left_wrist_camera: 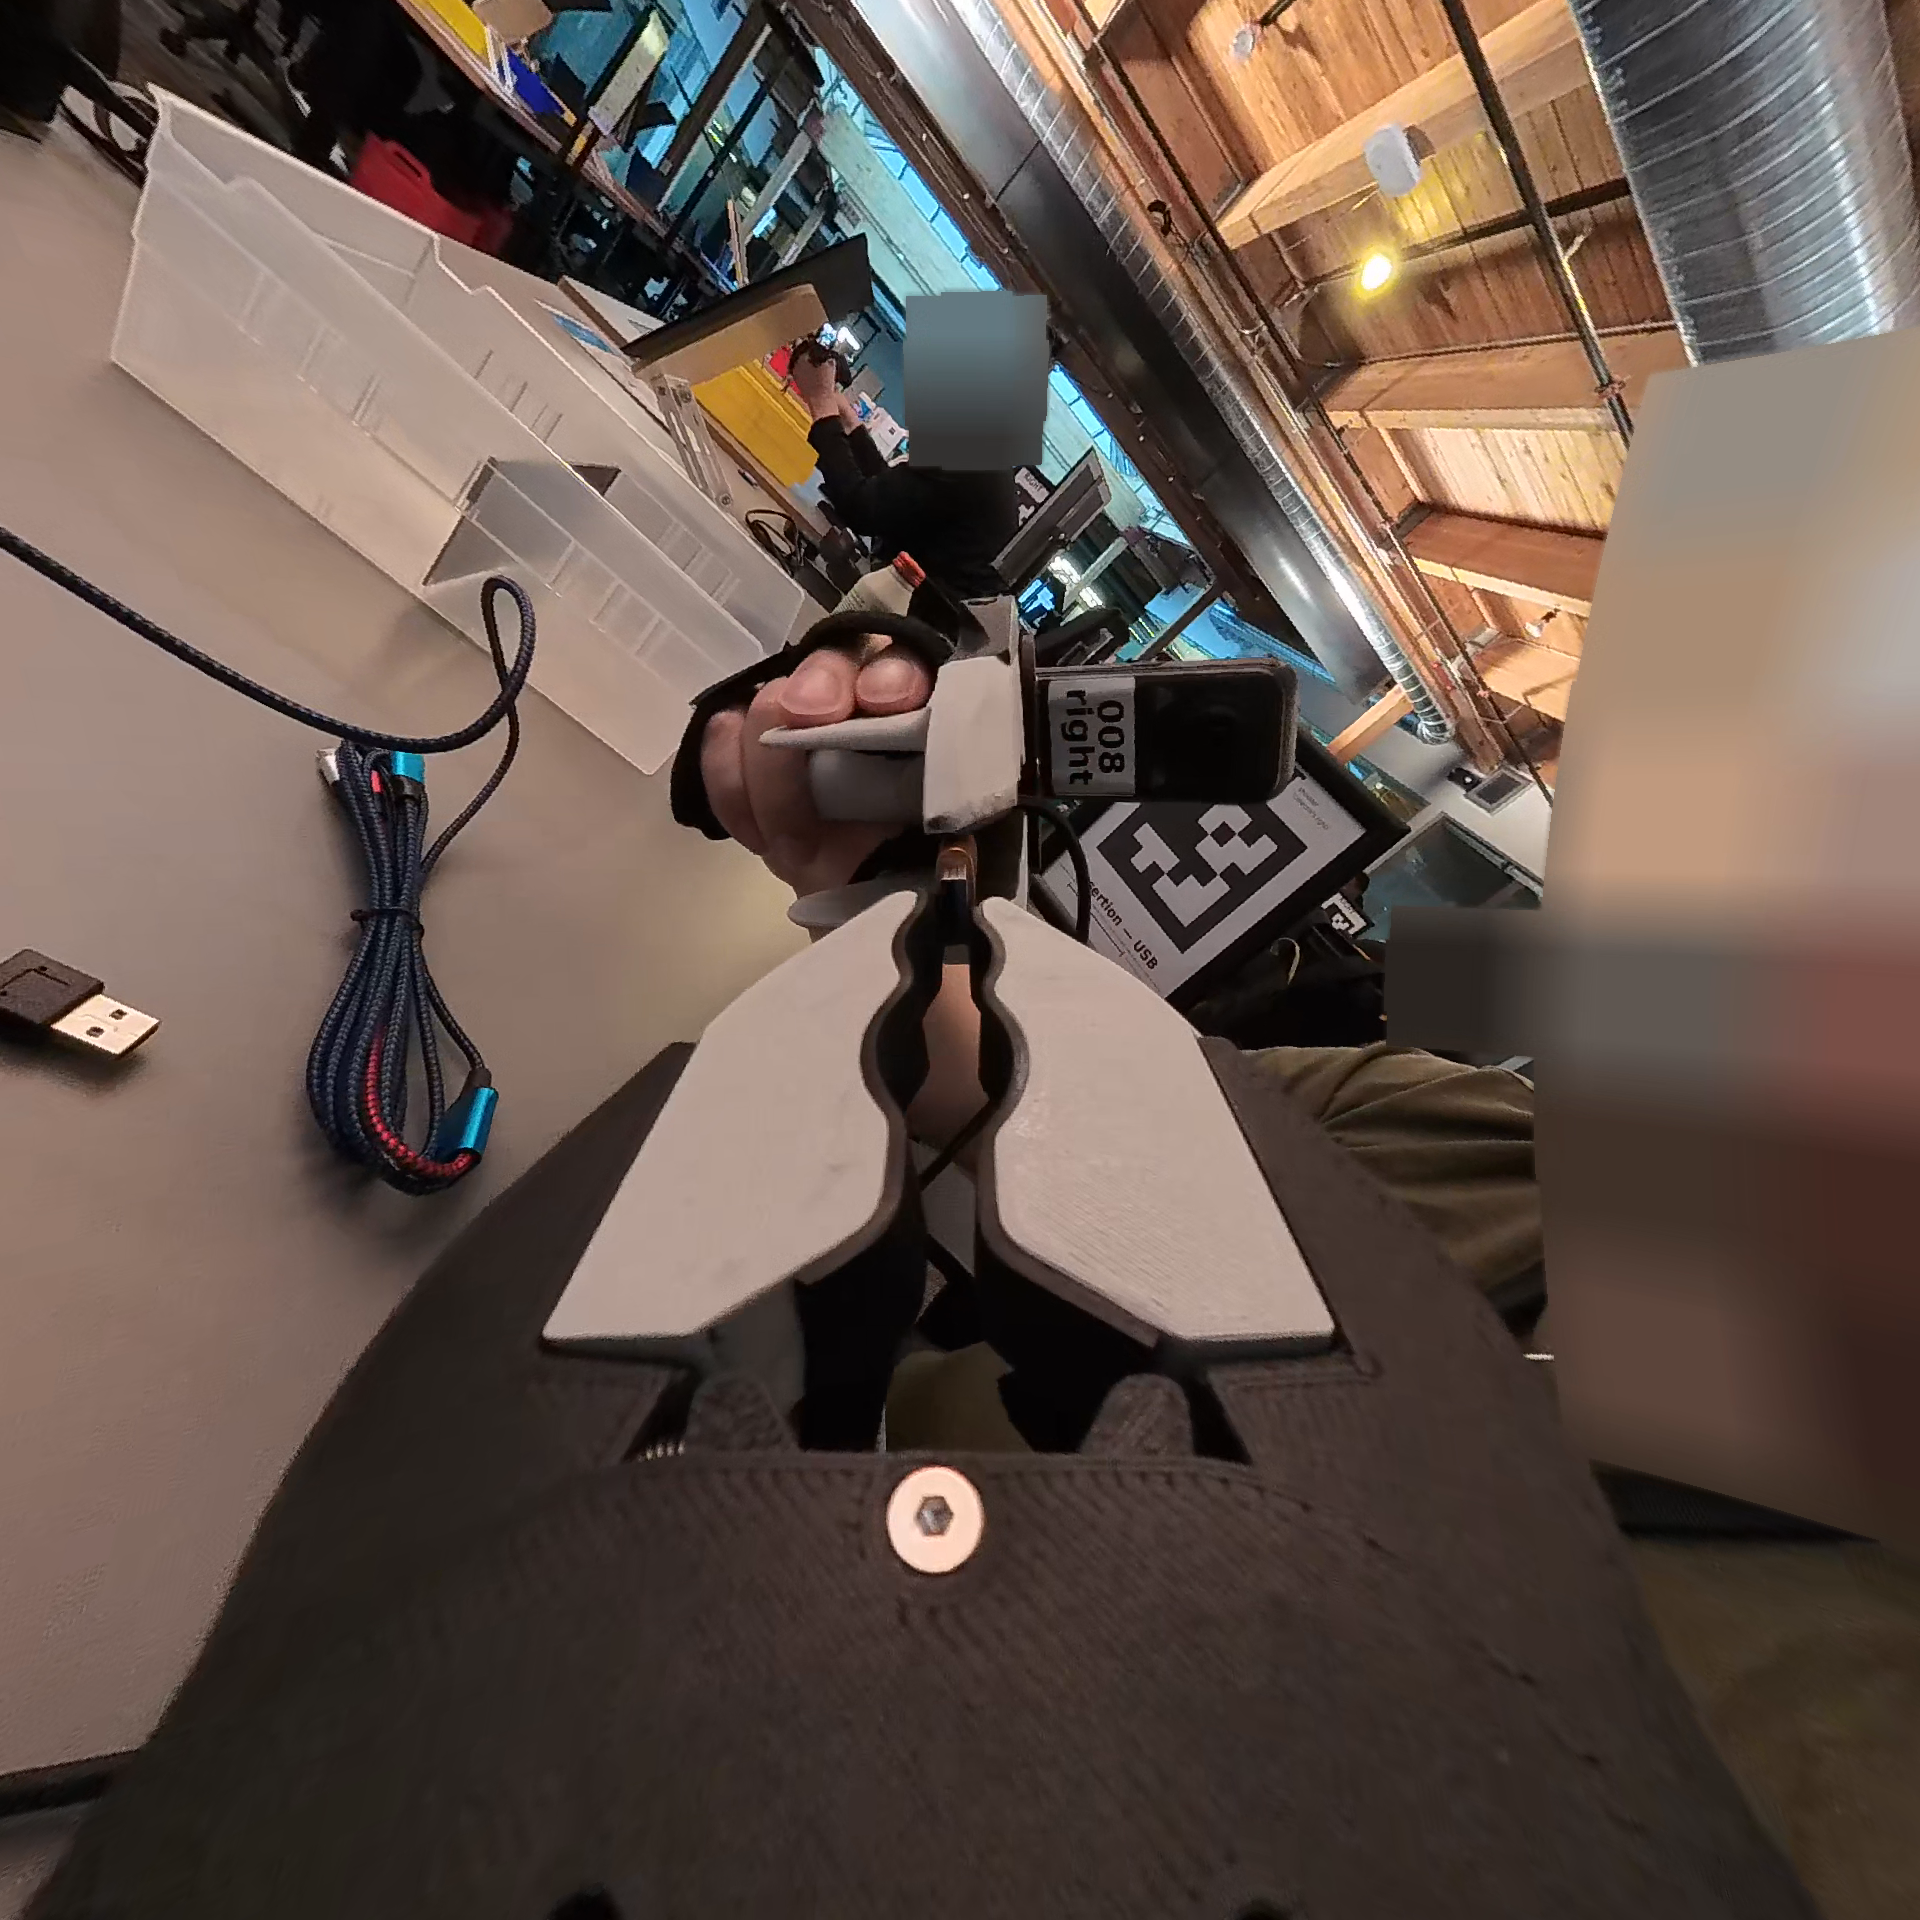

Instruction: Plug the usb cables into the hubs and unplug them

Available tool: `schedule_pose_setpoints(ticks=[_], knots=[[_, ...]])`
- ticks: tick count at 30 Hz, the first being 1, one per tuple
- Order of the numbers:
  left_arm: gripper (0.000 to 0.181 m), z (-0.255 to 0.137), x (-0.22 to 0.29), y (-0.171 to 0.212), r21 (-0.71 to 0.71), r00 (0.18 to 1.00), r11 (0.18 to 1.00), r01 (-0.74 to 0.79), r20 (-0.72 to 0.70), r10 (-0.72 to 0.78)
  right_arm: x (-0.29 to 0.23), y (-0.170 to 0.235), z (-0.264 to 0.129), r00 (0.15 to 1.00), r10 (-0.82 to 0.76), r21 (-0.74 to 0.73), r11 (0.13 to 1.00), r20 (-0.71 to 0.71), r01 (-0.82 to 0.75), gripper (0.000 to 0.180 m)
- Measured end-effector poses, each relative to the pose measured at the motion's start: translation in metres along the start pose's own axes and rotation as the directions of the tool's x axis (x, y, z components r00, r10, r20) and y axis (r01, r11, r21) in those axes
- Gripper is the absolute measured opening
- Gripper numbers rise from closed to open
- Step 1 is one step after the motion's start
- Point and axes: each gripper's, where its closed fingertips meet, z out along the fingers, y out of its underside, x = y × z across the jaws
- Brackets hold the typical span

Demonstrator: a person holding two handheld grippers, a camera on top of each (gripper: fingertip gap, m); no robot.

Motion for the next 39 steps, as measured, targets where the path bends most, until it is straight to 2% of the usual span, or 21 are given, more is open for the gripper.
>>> schedule_pose_setpoints(ticks=[26, 29, 32, 34, 35, 37, 38, 39], knots=[[0.003, 0.001, 0.007, 0.001, 0.004, 0.999, 1.0, 0.018, -0.044, -0.017, -0.001, -0.006, 0.0, 1.0, 0.013, 0.028, 1.0, -0.02, -0.012, 0.015], [0.003, 0.002, 0.007, 0.0, 0.01, 0.999, 1.0, -0.028, -0.034, 0.028, 0.0, -0.006, -0.001, 0.999, 0.032, 0.023, 0.999, -0.017, -0.032, 0.016], [0.021, -0.005, 0.002, -0.008, 0.035, 0.988, 0.988, -0.15, 0.042, 0.148, 0.009, -0.005, -0.005, 0.997, 0.066, 0.03, 0.997, -0.041, -0.065, 0.016], [0.033, -0.017, -0.018, -0.023, 0.063, 0.945, 0.958, -0.28, 0.192, 0.264, 0.025, -0.005, -0.016, 0.99, 0.095, 0.045, 0.995, -0.104, -0.091, 0.016], [0.038, -0.025, -0.036, -0.032, 0.05, 0.898, 0.933, -0.357, 0.296, 0.327, 0.035, -0.005, -0.023, 0.984, 0.12, 0.057, 0.992, -0.134, -0.114, 0.016], [0.048, -0.041, -0.082, -0.05, -0.032, 0.743, 0.871, -0.49, 0.507, 0.436, 0.054, -0.004, -0.039, 0.967, 0.146, 0.075, 0.988, -0.207, -0.134, 0.016], [0.05, -0.047, -0.104, -0.057, -0.082, 0.675, 0.851, -0.518, 0.572, 0.466, 0.061, -0.003, -0.047, 0.959, 0.159, 0.084, 0.986, -0.236, -0.143, 0.016], [0.05, -0.047, -0.123, -0.06, -0.121, 0.643, 0.844, -0.522, 0.595, 0.483, 0.068, -0.001, -0.054, 0.949, 0.176, 0.094, 0.983, -0.261, -0.156, 0.016]])
